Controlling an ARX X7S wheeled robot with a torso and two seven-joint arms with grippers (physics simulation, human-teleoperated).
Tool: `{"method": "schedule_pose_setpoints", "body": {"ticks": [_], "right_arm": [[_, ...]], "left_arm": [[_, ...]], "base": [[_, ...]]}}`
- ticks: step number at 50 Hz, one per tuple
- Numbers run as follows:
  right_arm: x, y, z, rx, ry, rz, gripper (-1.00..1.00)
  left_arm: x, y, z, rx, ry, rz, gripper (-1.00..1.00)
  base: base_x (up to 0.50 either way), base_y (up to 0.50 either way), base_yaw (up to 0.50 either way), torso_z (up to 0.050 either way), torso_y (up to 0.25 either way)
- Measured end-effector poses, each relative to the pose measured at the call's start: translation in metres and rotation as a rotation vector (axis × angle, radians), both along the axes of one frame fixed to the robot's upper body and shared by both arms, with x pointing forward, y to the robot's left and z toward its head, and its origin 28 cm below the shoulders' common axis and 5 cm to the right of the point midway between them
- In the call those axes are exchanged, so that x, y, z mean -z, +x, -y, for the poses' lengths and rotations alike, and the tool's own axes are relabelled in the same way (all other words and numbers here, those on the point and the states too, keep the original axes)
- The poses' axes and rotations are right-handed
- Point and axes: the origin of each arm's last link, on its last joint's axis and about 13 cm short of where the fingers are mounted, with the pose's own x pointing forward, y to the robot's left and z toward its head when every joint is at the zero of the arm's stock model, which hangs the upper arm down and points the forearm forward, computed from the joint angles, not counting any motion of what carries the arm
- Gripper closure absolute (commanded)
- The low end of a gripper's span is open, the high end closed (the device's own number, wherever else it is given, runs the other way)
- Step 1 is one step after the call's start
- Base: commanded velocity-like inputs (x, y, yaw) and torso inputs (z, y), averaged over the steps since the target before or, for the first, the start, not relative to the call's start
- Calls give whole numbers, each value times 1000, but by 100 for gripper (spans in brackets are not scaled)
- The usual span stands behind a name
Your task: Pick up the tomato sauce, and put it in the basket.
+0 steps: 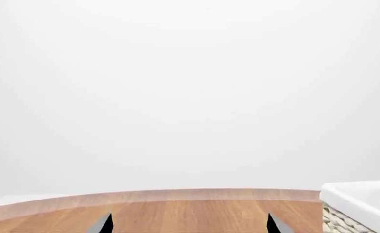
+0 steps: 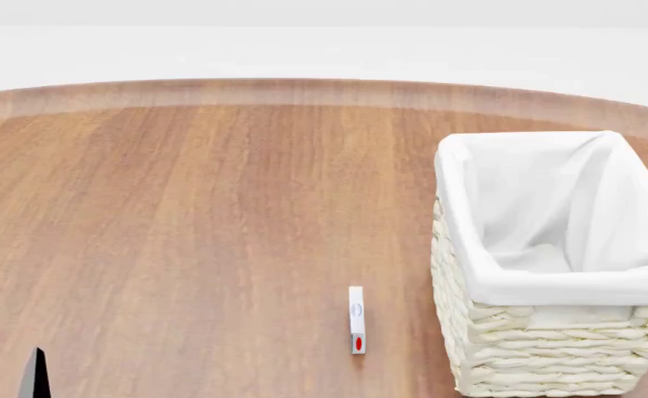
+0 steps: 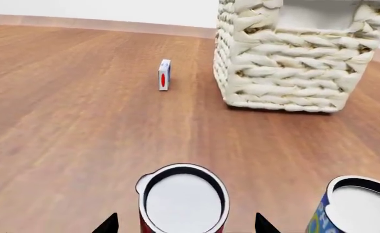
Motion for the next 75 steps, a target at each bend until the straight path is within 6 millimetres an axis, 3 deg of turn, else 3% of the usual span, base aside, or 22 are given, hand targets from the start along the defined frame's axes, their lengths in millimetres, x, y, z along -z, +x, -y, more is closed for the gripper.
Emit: {"method": "schedule_pose_setpoints", "body": {"ticks": [41,42,61,75], "right_arm": [[19,32,4,-22,27,-116,-100],[20,32,4,-25,30,-119,100],[19,37,5,-38,82,-129,100],[6,36,-11,-110,90,-119,100]], "left_arm": [[1,0,0,0,1,-4,-100],[1,0,0,0,1,-5,-100],[3,0,1,1,1,-8,-100],[4,0,0,0,-3,-9,-100]], "base": [[0,0,0,0,0],[0,0,0,0,0],[1,0,1,0,0],[0,0,0,0,0]]}}
